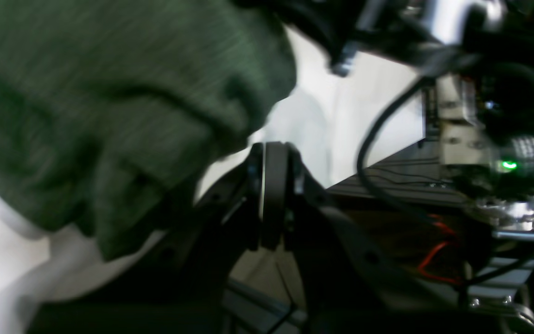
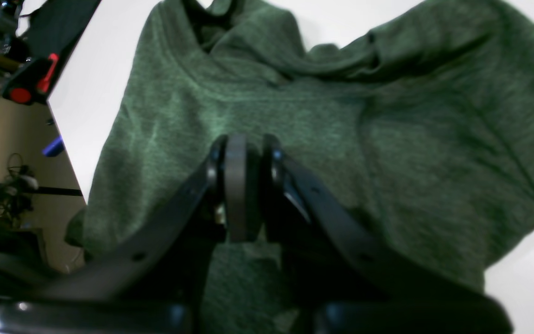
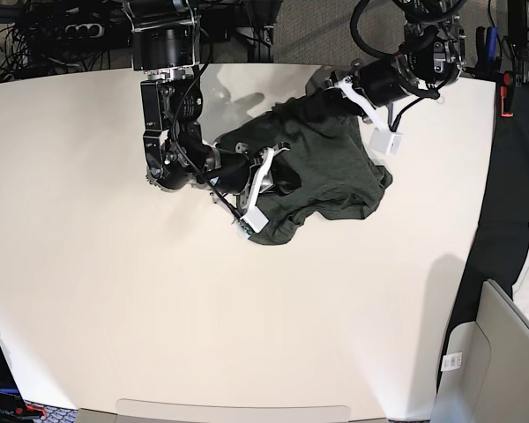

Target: Fold the T-shirt properly

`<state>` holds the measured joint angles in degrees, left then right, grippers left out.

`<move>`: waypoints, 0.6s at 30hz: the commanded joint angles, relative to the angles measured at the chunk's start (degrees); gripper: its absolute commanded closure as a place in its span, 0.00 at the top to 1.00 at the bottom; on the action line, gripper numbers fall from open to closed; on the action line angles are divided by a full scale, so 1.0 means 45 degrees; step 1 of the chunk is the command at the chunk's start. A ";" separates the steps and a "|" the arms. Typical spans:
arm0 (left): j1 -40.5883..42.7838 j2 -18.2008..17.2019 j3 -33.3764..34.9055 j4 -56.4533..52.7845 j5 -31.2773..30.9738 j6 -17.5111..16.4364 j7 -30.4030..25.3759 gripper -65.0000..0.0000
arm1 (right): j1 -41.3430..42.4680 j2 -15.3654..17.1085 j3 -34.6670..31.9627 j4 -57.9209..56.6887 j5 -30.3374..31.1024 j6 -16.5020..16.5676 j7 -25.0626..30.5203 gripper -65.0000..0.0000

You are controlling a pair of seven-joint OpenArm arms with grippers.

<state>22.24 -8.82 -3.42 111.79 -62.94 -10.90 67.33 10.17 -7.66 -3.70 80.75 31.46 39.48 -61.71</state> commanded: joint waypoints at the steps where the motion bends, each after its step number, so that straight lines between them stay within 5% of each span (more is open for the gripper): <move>1: -0.0048 -0.0004 -0.0031 -0.0002 -0.0383 0.0028 -0.0027 0.01 | 0.0288 -0.0085 -0.0027 0.0214 0.0227 0.0115 0.0283 0.06; 8: -0.0693 -0.0199 -0.0109 -0.1955 -0.0344 0.0048 -0.0027 0.01 | 0.0288 0.0032 -0.0027 0.0195 -0.0281 0.0115 0.0283 0.06; 18: -0.0791 -0.2309 -0.0187 -0.2287 0.0164 0.0048 -0.0183 0.01 | 0.0288 0.0032 -0.0027 0.0195 -0.2684 0.0115 0.0283 0.06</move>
<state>18.79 -18.65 -3.90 100.60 -61.56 -10.63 66.22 10.33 -7.20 -3.73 80.77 19.40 39.66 -60.84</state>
